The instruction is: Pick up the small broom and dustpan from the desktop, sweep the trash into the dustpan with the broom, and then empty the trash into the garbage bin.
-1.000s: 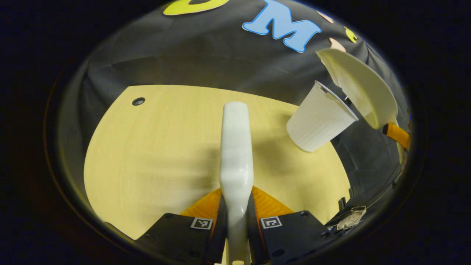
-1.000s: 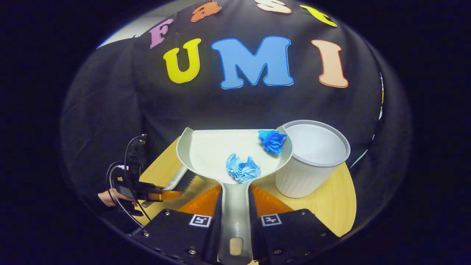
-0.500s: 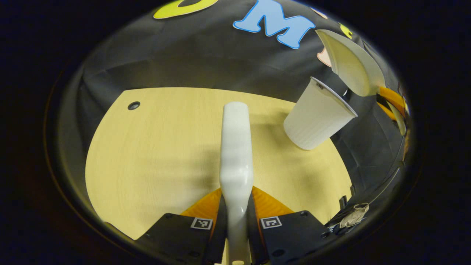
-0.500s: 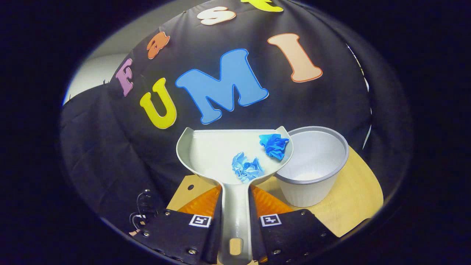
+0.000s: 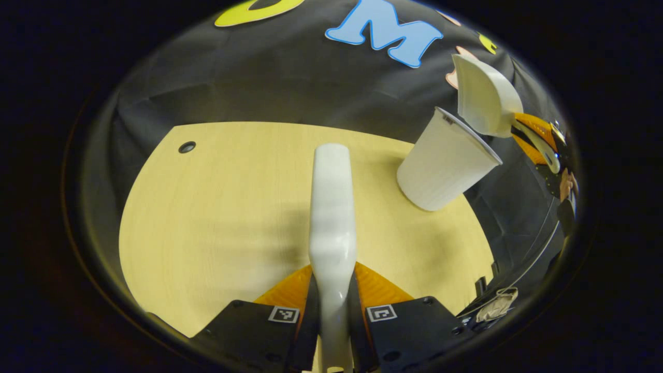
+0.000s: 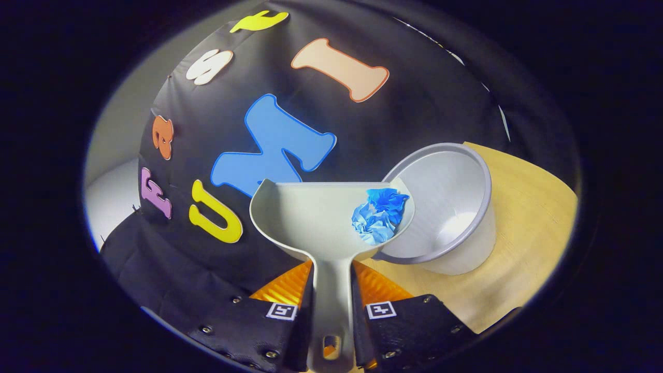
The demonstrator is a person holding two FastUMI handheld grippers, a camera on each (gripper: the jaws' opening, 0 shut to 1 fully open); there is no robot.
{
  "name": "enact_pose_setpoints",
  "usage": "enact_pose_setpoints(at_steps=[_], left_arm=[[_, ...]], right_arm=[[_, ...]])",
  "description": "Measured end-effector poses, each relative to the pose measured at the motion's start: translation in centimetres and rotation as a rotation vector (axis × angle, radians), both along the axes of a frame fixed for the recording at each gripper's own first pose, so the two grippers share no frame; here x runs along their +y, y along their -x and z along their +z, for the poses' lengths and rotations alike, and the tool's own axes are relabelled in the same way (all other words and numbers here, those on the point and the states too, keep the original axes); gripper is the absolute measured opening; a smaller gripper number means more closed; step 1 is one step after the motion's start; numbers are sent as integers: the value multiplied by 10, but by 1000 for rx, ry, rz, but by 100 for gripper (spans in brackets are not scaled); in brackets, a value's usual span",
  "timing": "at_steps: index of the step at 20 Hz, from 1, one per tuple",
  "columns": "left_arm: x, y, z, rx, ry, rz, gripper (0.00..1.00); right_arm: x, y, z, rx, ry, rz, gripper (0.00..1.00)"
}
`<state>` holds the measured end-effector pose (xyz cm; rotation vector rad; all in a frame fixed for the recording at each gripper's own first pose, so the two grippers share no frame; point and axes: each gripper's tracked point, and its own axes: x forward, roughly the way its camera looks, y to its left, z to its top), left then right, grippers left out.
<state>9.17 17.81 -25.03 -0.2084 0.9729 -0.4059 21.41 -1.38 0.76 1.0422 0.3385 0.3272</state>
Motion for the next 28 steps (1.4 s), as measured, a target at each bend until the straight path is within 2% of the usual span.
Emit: enact_pose_setpoints(at_steps=[3, 5, 6, 7, 8, 11, 15, 18, 20, 24, 28], left_arm=[[-7, 1, 2, -5, -2, -10, 35], [-9, 4, 4, -7, 2, -14, 35], [-9, 6, 4, -6, 5, -15, 31], [-9, 8, 5, -4, 7, -14, 35], [-7, 9, 5, -3, 7, -13, 33], [-2, 16, 9, -7, -1, -12, 35], [6, 24, 13, -6, -9, -2, 33], [10, 30, 14, -7, -11, 7, 33], [12, 32, 14, -13, -6, 19, 35], [22, 37, 15, -19, 0, 50, 31], [34, 44, 12, -23, 4, 79, 35]], right_arm=[[-7, -2, 1, 14, -131, -13, 34], [-10, -3, 0, 18, -244, -21, 34], [-12, -3, 2, 16, -307, -28, 34], [-12, -4, 3, 12, -357, -34, 34], [-14, -4, 4, 6, -418, -46, 34], [-11, -3, 8, 0, -542, -56, 34], [-4, -4, 14, -4, -654, -38, 34], [-2, -4, 14, -6, -644, -28, 34], [4, -3, 13, -9, -592, -21, 34], [12, 17, 22, -53, -427, -19, 33], [28, 36, 35, -107, -211, -8, 34]])
